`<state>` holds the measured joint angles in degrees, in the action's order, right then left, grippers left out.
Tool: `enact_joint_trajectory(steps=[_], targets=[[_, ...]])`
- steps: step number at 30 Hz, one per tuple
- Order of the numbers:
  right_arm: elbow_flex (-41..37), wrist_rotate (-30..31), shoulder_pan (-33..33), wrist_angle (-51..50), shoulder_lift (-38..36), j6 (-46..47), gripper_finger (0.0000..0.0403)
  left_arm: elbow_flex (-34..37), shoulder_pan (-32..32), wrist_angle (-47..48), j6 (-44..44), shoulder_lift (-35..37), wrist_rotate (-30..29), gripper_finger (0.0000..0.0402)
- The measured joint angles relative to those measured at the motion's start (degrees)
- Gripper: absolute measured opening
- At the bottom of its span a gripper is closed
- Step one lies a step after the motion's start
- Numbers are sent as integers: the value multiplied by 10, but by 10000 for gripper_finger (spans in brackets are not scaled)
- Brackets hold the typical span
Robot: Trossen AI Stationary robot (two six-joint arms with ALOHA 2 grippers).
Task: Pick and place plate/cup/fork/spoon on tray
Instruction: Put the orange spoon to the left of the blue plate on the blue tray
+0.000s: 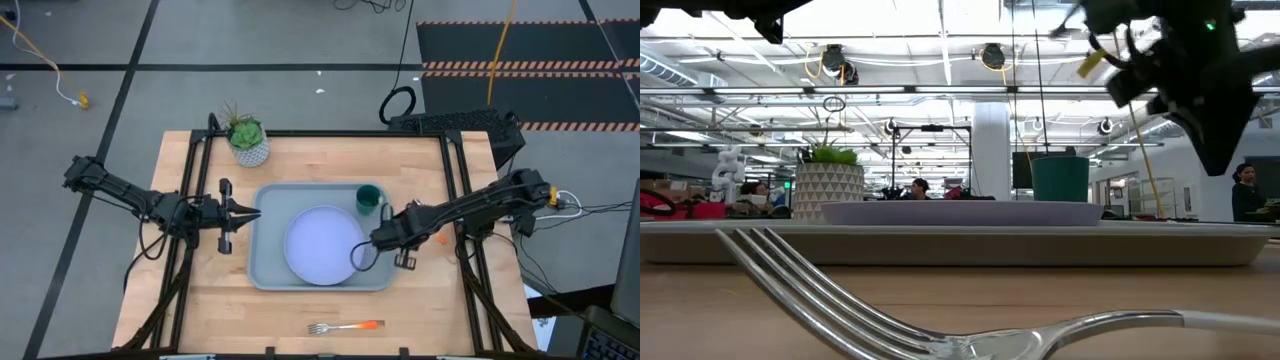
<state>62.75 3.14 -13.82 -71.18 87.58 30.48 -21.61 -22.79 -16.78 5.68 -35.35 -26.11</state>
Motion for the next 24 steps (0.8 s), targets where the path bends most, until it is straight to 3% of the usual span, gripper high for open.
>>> enact_joint_trajectory(steps=[5,12,24], targets=[[-104,26,51,36,-88,53,0,0,0,-2,-1,0,0,42],[-234,-1,160,109,-191,79,0,0,0,-3,4,0,0,42],[-259,4,211,132,-233,54,19,0,0,-3,9,0,0,42]])
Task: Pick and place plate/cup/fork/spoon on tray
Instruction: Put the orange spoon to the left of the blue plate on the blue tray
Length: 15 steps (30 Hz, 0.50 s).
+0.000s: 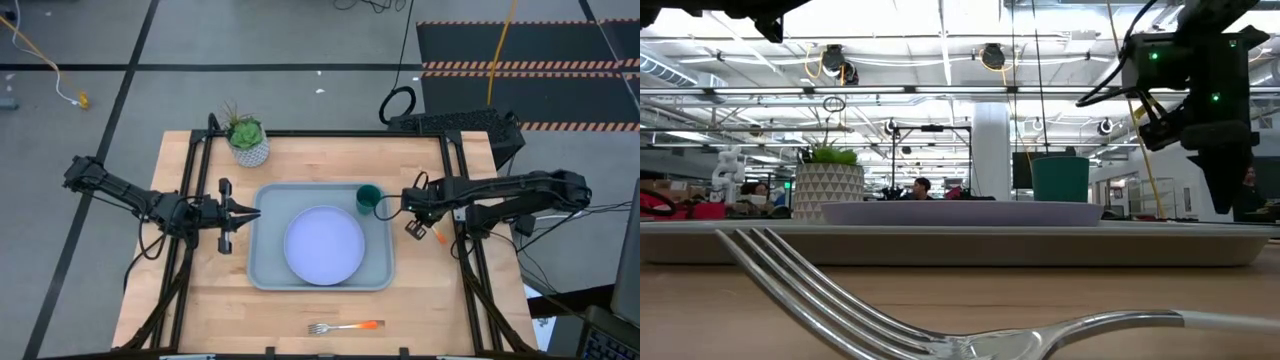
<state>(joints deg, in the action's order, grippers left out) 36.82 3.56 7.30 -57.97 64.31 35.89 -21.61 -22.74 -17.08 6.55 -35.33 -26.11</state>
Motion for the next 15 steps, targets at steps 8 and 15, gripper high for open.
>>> enact_joint_trajectory(steps=[8,15], targets=[[0,11,0,2,12,-1,98,0,0,0,-2,0,0,42],[-16,11,12,26,24,5,136,0,0,0,2,0,0,42]])
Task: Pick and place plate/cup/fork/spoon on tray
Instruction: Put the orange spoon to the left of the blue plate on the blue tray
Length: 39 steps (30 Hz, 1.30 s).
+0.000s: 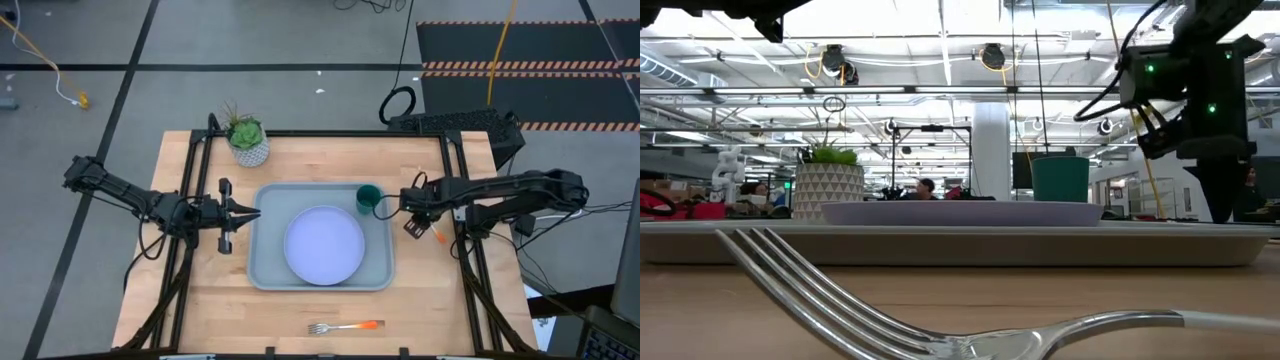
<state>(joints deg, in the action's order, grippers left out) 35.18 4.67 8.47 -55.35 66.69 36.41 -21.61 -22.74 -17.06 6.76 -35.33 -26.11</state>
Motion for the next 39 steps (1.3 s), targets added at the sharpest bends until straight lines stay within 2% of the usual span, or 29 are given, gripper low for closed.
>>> enact_joint_trajectory(steps=[5,10,13,18,27,35,39], targets=[[-50,-3,7,43,1,10,139,0,0,0,0,0,0,42],[-67,-2,9,55,-2,1,131,0,0,0,3,0,0,42],[-67,-3,9,59,-2,-11,104,0,0,-3,13,0,0,42],[-68,1,9,58,-2,-7,15,0,0,-15,24,0,0,42],[-66,17,-14,50,-28,24,2,0,0,-17,36,0,0,42],[30,99,-106,-46,-100,107,1,0,0,-26,40,0,0,42],[98,146,-169,-52,-119,134,1,0,0,-27,40,0,0,42]])
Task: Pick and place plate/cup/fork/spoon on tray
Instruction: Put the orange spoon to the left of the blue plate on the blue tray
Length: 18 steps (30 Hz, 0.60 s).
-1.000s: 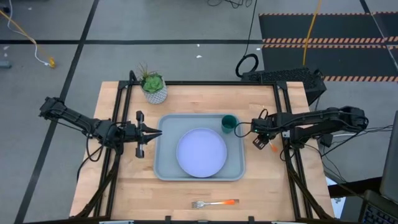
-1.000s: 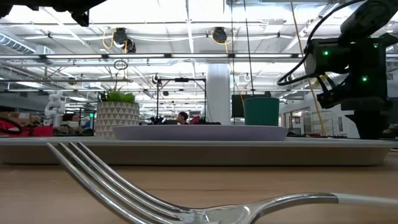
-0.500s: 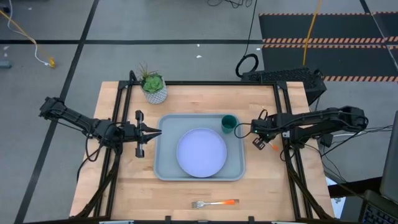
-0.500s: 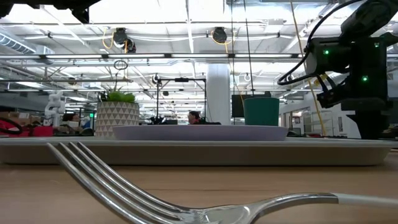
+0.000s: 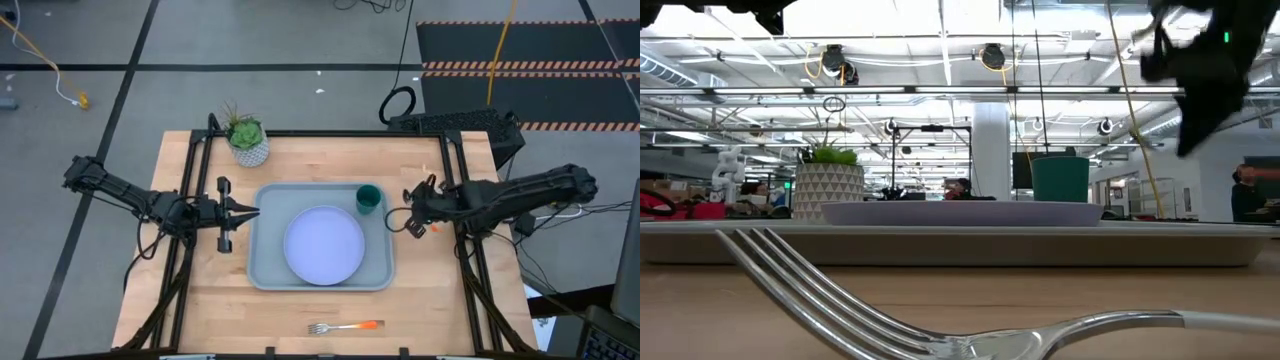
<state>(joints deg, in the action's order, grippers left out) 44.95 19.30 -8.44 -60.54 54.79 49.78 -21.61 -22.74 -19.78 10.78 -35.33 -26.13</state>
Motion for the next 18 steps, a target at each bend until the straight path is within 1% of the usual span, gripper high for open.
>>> enact_joint_trajectory(steps=[2,4,7,10,13,16,18], targets=[[34,24,-32,9,0,1,0,0,0,0,-2,0,0,42],[59,54,-67,35,7,-19,0,0,0,0,-3,0,0,42],[79,100,-114,152,18,-98,0,0,0,-3,-2,0,-4,42],[81,133,-145,318,32,-223,0,0,0,-5,-6,0,-19,42],[81,139,-160,491,57,-373,0,0,0,-5,-10,-6,-25,42],[81,139,-158,632,91,-520,0,0,1,-9,-12,-15,-25,45],[81,138,-145,709,122,-603,0,0,4,-14,-20,-22,-25,58]])
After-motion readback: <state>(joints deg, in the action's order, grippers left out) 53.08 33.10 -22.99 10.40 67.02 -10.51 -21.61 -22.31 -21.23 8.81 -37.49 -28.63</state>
